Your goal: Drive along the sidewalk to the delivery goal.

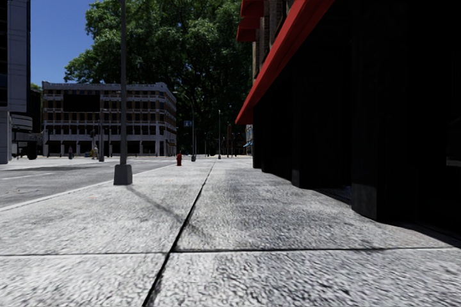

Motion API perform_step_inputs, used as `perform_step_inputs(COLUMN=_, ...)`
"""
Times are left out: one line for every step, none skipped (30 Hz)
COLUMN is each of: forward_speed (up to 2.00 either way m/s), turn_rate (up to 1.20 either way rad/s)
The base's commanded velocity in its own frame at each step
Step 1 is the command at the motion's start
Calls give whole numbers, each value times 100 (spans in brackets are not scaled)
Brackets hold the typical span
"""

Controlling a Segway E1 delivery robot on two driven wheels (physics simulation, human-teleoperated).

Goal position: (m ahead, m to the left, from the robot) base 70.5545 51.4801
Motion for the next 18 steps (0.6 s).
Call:
perform_step_inputs(forward_speed=200, turn_rate=0)
perform_step_inputs(forward_speed=200, turn_rate=0)
perform_step_inputs(forward_speed=200, turn_rate=0)
perform_step_inputs(forward_speed=200, turn_rate=0)
perform_step_inputs(forward_speed=200, turn_rate=0)
perform_step_inputs(forward_speed=200, turn_rate=0)
perform_step_inputs(forward_speed=200, turn_rate=0)
perform_step_inputs(forward_speed=200, turn_rate=0)
perform_step_inputs(forward_speed=200, turn_rate=0)
perform_step_inputs(forward_speed=200, turn_rate=0)
perform_step_inputs(forward_speed=200, turn_rate=0)
perform_step_inputs(forward_speed=200, turn_rate=0)
perform_step_inputs(forward_speed=200, turn_rate=0)
perform_step_inputs(forward_speed=200, turn_rate=0)
perform_step_inputs(forward_speed=200, turn_rate=0)
perform_step_inputs(forward_speed=200, turn_rate=0)
perform_step_inputs(forward_speed=200, turn_rate=0)
perform_step_inputs(forward_speed=200, turn_rate=0)
